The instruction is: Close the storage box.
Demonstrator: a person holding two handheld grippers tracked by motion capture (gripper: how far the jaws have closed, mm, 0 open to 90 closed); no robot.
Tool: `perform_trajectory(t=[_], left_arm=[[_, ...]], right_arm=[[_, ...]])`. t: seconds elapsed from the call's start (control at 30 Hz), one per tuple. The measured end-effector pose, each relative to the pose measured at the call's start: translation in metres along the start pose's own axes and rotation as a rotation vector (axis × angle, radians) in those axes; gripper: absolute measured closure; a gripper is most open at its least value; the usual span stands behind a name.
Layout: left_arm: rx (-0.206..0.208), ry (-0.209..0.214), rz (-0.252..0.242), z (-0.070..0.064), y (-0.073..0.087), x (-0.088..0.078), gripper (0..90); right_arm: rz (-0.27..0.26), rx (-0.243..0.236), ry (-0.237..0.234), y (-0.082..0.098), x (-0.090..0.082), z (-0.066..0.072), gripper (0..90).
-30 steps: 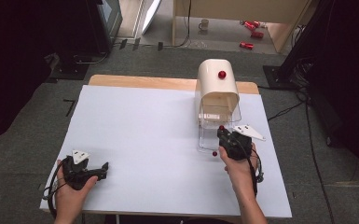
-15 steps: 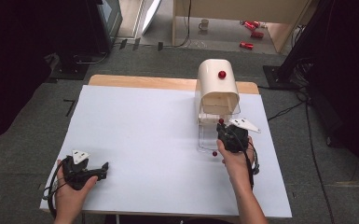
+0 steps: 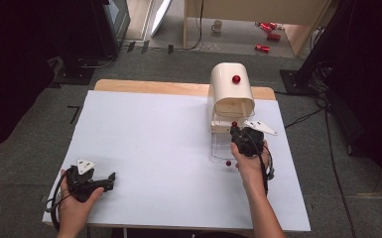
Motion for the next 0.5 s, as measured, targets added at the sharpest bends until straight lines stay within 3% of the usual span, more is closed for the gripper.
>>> perform_trajectory(t=[0.5], left_arm=[[-0.001,0.000,-0.001,0.000,0.000,0.000,0.4]], right_arm=[[-0.005,-0.002,0.012,-0.013,0.011,0.000,80.0]])
Point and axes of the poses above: each handheld gripper's, and its own axes: x roughly forward along the jaws, y roughly out of its underside, z roughly to its left, the point moved 2 cm from there along x, roughly forward along the jaws, and after that the axes turned 5 degrees about z, right-handed, at the moved point
